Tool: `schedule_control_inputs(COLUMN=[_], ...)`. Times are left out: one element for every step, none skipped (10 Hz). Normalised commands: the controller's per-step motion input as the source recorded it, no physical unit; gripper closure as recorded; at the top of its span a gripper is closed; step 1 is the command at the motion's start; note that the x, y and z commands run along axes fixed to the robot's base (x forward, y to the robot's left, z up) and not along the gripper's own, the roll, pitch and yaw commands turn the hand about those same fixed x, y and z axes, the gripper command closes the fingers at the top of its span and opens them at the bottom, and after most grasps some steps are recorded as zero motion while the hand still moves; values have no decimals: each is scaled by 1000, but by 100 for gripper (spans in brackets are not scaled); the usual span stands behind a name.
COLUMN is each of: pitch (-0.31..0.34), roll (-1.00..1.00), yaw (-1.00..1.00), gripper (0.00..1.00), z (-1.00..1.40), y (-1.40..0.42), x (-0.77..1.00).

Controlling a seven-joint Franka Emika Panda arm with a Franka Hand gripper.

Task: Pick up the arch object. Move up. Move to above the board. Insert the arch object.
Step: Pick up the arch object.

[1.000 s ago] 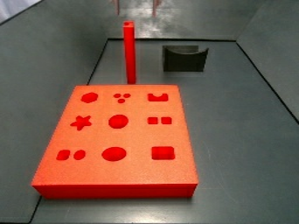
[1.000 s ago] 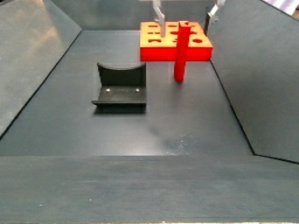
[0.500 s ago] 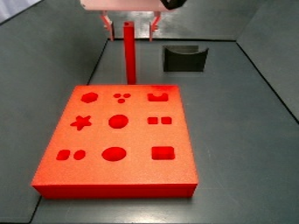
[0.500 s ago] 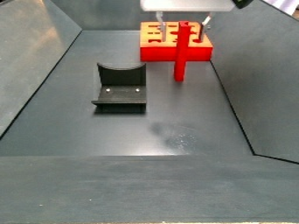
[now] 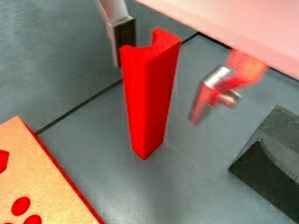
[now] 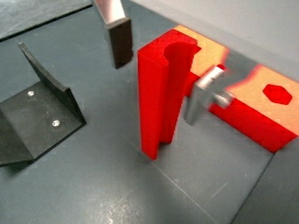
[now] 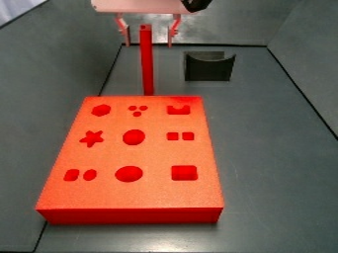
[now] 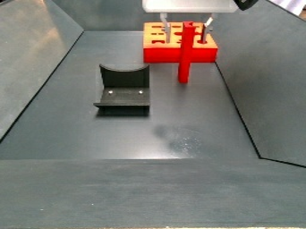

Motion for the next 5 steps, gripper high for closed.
schedule_control_inputs(pitch=[0, 0, 0, 0, 0], roll=[0, 0, 0, 0, 0], yaw=[0, 0, 0, 0, 0], gripper=[100, 100, 100, 100, 100], z=[0, 0, 0, 0, 0], y=[0, 0, 0, 0, 0], x=[0, 0, 0, 0, 0])
